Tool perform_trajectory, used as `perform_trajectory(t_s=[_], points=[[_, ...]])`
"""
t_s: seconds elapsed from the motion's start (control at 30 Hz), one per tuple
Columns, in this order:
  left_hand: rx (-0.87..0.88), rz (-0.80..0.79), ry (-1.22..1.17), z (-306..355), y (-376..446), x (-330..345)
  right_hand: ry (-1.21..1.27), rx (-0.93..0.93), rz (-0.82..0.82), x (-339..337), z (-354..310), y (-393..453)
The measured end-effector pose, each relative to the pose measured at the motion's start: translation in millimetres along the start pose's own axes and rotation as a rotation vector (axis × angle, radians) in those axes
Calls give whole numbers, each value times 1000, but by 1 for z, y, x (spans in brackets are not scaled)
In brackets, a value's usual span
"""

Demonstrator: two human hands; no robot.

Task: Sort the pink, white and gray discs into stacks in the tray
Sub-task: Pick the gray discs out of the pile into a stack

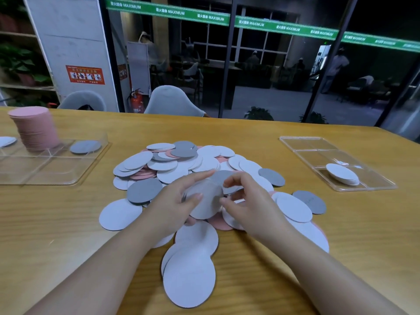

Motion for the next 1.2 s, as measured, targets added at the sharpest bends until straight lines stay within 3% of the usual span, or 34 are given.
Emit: perform_trajectory(t_s=[0.07, 0.2, 0.3, 0.6, 0.87, 1.1, 1.2], points=[[20, 53, -24, 0, 1, -9, -102, -45, -40, 6, -9, -6], [50, 155, 20, 3, 0, -22, -211, -122, -363, 39, -29, -18], [7, 186, 54, -2, 0, -26, -316, -158, -507, 58, -39, -23], [-13, 121, 55, -4, -2, -22, -407, -142, -593, 72, -47, -27], [-26, 106, 44, -10, 1, -22, -207, -43, -534, 56, -27, -21], [1, 103, -108, -4, -1, -19, 37, -18, -42, 5, -9, 6], [3, 68, -120, -4, -2, -16, 123, 14, 59, 5, 1, 9]])
Point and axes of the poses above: each hand's wrist, its own y-axis towards the middle knuckle, its own x-axis out of the palm, z = x × y, the point moved 8 cm from there along y, towards the middle knuckle, and after that the axes turned 15 degrees about -z, right-handed, at the moved point
